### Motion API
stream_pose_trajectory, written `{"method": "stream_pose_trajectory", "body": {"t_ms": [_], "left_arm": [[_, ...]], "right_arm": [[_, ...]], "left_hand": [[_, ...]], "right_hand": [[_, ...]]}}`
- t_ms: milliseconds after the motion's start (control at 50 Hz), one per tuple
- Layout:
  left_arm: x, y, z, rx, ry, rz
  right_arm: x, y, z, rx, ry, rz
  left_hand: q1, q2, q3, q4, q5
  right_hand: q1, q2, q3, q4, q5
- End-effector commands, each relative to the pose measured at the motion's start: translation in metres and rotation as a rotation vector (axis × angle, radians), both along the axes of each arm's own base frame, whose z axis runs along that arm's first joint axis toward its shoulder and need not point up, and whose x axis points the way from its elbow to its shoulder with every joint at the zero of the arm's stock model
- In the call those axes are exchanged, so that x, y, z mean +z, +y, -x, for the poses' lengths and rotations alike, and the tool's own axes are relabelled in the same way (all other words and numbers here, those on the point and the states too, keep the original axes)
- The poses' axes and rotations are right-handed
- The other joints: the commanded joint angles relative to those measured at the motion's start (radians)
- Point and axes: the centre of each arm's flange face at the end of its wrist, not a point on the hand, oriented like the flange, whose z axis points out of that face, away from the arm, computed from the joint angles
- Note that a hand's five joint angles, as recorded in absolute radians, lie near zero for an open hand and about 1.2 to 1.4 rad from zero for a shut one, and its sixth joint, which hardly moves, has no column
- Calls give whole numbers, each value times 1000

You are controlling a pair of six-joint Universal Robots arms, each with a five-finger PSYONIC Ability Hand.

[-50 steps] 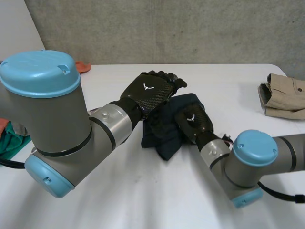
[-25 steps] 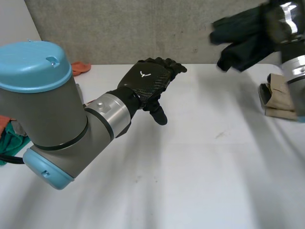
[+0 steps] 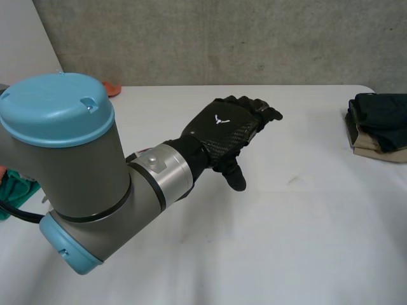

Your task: Fold the laundry.

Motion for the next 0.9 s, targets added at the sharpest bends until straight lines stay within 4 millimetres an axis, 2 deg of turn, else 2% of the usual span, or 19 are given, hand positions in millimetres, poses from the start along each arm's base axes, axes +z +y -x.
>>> {"method": "stream_pose_trajectory", "body": {"t_ms": [20,80,100,160,180,200,260,320,440,480,560,620,640,720,740,780,840,860,900], "left_arm": [[0,3,0,-7,-1,-2],[0,3,0,-7,-1,-2],[0,3,0,-7,-1,-2],[0,2,0,-6,0,-1],[0,2,0,-6,-2,-1],[1,2,0,-6,0,-1],[1,3,0,-7,0,-1],[1,3,0,-6,-2,-1],[4,4,-1,-5,3,5],[6,4,-2,-5,8,10],[15,5,-4,-1,24,25],[19,5,-5,0,33,36],[21,5,-6,3,37,40],[32,3,-10,26,56,67],[35,2,-11,40,62,74],[42,-4,-16,83,74,90],[57,-25,-33,236,109,142],[61,-31,-38,284,122,159],[75,-51,-56,436,163,215]], "right_arm": [[-13,7,8,16,27,-48],[-11,8,16,-6,29,-64],[-10,9,17,-18,33,-81],[-4,12,20,-63,57,-107],[2,14,24,-112,67,-134],[7,16,26,-140,68,-150],[22,23,38,-259,62,-227],[32,31,40,-316,66,-290],[80,62,37,-447,119,-331],[95,69,38,-476,133,-307],[150,86,56,-618,132,-205],[175,92,61,-691,125,-145],[193,95,64,-744,116,-98],[225,102,70,-856,98,-9],[226,102,68,-862,93,-2],[231,102,54,-831,90,20],[251,108,-32,-601,98,97],[252,117,-76,-467,112,109],[244,127,-118,-327,132,100]], "left_hand": [[18,17,10,18,0],[18,17,10,18,0],[18,17,10,18,0],[18,17,10,18,0],[18,17,10,18,0],[18,17,10,18,0],[18,17,10,18,0],[18,17,10,18,0],[18,17,10,18,0],[15,14,7,15,-3],[15,14,7,15,-3],[12,11,4,12,-6],[9,8,1,9,-9],[12,11,4,12,-6],[15,14,7,15,-3],[15,14,7,15,-3],[12,11,4,12,-6],[9,8,1,9,-9],[-3,-4,-11,-3,-21]], "right_hand": [[353,264,249,191,266],[327,239,224,166,241],[-152,-241,-255,-314,-239],[-447,-536,-550,-608,-534],[-753,-842,-856,-915,-840],[-869,-958,-972,-1031,-956],[-869,-958,-972,-1031,-956],[-869,-958,-972,-1031,-956],[-869,-958,-972,-1031,-956],[-869,-958,-972,-1031,-956],[-869,-958,-972,-1031,-956],[-869,-958,-972,-1031,-956],[-869,-958,-972,-1031,-956],[-869,-958,-972,-1031,-956],[-869,-958,-972,-1031,-956],[-869,-958,-972,-1031,-956],[-869,-958,-972,-1031,-956],[-869,-958,-972,-1031,-956],[-869,-958,-972,-1031,-956]]}}
